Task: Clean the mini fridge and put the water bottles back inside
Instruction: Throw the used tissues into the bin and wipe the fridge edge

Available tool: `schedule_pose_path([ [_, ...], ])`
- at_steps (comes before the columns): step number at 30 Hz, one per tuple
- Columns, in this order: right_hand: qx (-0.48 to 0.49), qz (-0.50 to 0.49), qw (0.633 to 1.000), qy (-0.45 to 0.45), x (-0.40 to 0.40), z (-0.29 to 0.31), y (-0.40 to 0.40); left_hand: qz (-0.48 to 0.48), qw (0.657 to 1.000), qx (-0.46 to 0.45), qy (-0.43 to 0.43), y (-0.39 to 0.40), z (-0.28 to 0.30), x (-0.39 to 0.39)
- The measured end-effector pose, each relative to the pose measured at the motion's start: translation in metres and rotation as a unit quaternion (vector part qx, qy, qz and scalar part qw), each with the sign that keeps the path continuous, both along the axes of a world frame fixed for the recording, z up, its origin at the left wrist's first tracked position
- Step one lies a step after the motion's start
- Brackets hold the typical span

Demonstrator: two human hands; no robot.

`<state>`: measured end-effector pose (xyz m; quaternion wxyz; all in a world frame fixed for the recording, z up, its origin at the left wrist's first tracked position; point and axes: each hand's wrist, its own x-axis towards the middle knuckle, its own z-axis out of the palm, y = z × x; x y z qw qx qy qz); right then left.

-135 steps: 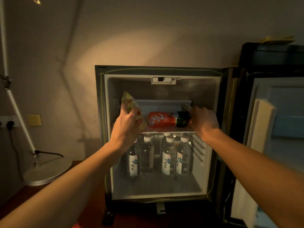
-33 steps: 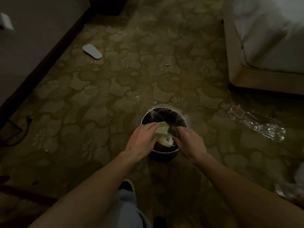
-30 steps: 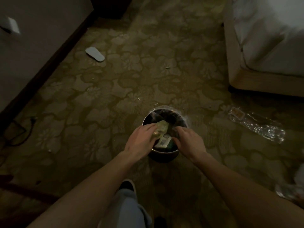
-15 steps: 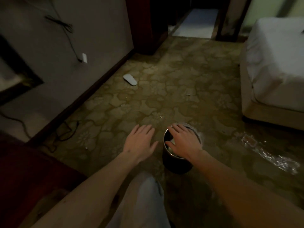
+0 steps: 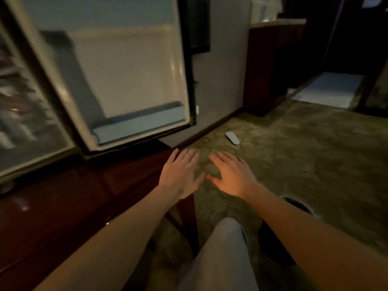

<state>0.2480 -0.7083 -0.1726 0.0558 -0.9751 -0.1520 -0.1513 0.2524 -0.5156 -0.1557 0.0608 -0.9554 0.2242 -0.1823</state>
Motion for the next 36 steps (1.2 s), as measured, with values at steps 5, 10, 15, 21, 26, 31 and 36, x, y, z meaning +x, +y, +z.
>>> schedule_pose_path([
  [5, -0.008, 0.063, 0.996, -0.057, -0.001, 0.054, 0.074, 0.072, 0.996, -0.024, -0.045, 0.073, 0.050, -0.029],
  [10, 0.003, 0.130, 0.986, -0.101, -0.007, 0.094, 0.152, 0.136, 0.988, -0.023, -0.066, 0.152, 0.087, -0.056],
  [15, 0.036, 0.199, 0.974, -0.100, -0.013, 0.119, 0.233, 0.203, 0.974, -0.025, -0.096, 0.229, 0.115, -0.084],
  [21, 0.074, 0.278, 0.953, -0.092, -0.015, 0.150, 0.324, 0.262, 0.959, -0.021, -0.105, 0.317, 0.135, -0.114],
  [26, 0.102, 0.303, 0.942, -0.101, -0.002, 0.184, 0.384, 0.303, 0.945, -0.024, -0.118, 0.382, 0.156, -0.126],
  [31, 0.118, 0.301, 0.939, -0.119, 0.026, 0.219, 0.426, 0.333, 0.931, -0.035, -0.143, 0.439, 0.187, -0.126],
  [36, 0.134, 0.283, 0.939, -0.140, 0.057, 0.257, 0.451, 0.328, 0.920, -0.039, -0.211, 0.472, 0.217, -0.113],
])
